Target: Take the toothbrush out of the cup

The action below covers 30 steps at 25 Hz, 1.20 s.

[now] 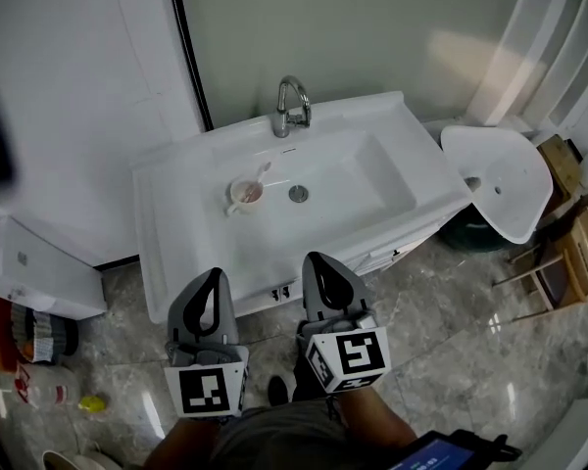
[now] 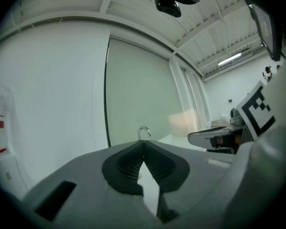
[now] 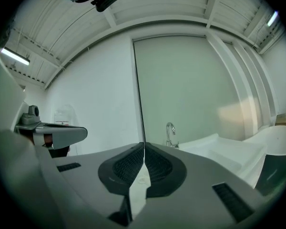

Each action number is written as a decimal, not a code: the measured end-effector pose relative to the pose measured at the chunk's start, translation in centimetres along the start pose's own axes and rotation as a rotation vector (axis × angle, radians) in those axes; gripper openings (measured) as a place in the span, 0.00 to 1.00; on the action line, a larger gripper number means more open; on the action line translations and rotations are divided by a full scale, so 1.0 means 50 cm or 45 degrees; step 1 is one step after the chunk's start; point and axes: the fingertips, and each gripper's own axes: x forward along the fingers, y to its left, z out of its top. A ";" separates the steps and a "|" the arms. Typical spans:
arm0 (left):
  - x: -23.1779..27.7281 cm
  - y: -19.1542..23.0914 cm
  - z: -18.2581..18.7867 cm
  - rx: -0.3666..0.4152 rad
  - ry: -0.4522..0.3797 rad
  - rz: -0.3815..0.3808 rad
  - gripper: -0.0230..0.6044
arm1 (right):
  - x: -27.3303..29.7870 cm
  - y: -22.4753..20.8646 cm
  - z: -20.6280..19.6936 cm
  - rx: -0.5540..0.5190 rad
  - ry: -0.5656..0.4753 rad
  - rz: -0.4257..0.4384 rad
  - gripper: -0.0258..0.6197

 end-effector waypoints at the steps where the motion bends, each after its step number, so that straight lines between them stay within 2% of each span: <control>1: 0.023 0.000 -0.007 0.008 0.012 0.006 0.05 | 0.019 -0.015 -0.009 0.014 0.014 0.006 0.06; 5: 0.114 -0.001 -0.035 0.027 0.098 0.031 0.05 | 0.097 -0.081 -0.042 0.073 0.067 0.031 0.06; 13: 0.255 0.021 0.019 0.101 0.094 0.167 0.05 | 0.248 -0.175 0.008 0.116 0.031 0.150 0.06; 18: 0.271 0.049 0.046 0.148 0.099 0.261 0.05 | 0.301 -0.187 0.048 0.112 0.006 0.219 0.06; 21: 0.285 0.066 0.061 0.153 0.064 0.295 0.05 | 0.331 -0.183 0.065 0.101 -0.014 0.253 0.06; 30: 0.323 0.117 0.028 0.054 0.097 0.327 0.05 | 0.408 -0.156 0.046 0.055 0.028 0.295 0.06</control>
